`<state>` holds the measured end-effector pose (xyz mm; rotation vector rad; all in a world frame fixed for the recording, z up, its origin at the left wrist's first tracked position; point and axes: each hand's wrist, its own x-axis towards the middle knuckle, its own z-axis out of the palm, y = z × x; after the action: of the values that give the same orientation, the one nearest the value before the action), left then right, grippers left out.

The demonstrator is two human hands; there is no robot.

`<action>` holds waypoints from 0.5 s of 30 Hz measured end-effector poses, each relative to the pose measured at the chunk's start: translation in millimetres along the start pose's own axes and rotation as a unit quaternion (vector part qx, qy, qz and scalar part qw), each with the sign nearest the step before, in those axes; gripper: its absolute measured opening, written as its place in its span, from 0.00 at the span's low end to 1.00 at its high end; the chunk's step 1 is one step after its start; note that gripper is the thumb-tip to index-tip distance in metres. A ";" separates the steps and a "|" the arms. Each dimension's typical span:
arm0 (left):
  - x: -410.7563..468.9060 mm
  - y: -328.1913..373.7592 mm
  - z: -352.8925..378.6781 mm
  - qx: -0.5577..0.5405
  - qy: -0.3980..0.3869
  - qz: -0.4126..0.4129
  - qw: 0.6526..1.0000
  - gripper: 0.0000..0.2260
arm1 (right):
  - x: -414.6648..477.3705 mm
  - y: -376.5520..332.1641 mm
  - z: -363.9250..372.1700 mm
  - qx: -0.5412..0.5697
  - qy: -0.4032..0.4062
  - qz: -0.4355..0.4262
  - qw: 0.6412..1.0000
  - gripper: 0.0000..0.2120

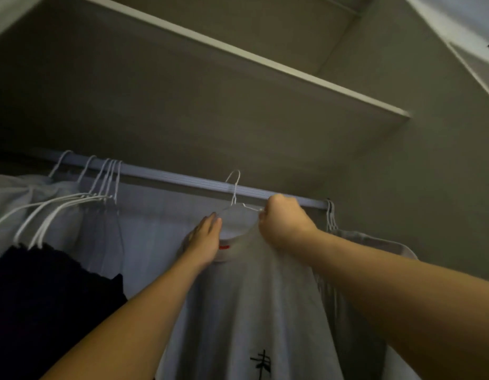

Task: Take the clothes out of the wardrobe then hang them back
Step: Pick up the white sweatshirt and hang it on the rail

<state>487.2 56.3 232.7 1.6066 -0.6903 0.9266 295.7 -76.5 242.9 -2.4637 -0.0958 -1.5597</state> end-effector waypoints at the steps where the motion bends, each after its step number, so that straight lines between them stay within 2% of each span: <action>1: -1.0 -2.6 -2.9 -0.007 -0.004 -0.007 1.000 0.45 | -1.1 -6.1 6.2 0.005 -0.012 0.001 1.000 0.07; 6: -14.0 -3.2 -15.5 -0.042 -0.033 -0.011 0.998 0.37 | -5.3 -20.9 22.7 0.009 -0.054 0.019 0.998 0.11; 8: -16.9 -4.0 -17.3 -0.034 -0.046 -0.002 0.998 0.34 | -2.7 -22.2 21.4 -0.005 -0.064 0.024 0.998 0.10; 12: -18.5 -7.8 -16.1 -0.043 -0.064 0.012 0.997 0.23 | -3.0 -23.9 20.6 -0.069 -0.076 0.001 0.995 0.05; 13: -19.2 -8.6 -15.3 -0.045 -0.066 0.017 0.997 0.22 | -5.7 -23.5 20.4 -0.096 -0.079 -0.011 0.992 0.06; 15: -19.2 -11.3 -13.6 -0.044 -0.072 0.024 0.996 0.22 | -15.4 -19.3 20.4 -0.183 -0.091 -0.053 0.977 0.19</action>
<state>483.6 71.5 211.8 1.5943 -0.8606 0.8088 303.8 -52.2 223.7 -2.9304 0.0345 -1.5023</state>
